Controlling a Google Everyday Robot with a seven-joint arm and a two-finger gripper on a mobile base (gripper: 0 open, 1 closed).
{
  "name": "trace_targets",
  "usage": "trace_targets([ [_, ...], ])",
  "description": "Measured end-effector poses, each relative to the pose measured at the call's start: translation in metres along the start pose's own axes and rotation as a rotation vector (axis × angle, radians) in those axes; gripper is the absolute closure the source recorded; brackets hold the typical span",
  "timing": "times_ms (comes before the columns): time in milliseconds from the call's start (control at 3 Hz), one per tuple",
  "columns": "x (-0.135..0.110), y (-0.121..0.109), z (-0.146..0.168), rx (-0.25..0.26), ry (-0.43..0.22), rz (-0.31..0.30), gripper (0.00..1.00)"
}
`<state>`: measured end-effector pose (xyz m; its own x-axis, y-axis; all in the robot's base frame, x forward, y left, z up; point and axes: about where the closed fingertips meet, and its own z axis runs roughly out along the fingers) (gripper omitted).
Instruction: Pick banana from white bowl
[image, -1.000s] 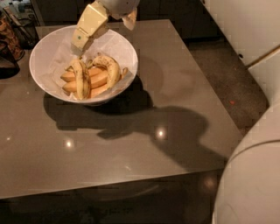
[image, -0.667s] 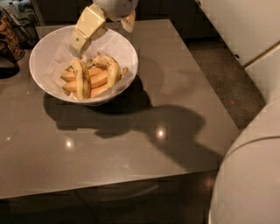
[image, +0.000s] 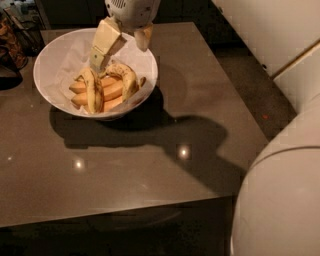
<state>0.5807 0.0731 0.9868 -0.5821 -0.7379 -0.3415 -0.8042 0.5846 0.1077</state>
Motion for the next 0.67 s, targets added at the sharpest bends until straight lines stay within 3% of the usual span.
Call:
trace_targets([
  [667,-0.0031,-0.0115,0.0088,0.004,0.021,0.022,0.26],
])
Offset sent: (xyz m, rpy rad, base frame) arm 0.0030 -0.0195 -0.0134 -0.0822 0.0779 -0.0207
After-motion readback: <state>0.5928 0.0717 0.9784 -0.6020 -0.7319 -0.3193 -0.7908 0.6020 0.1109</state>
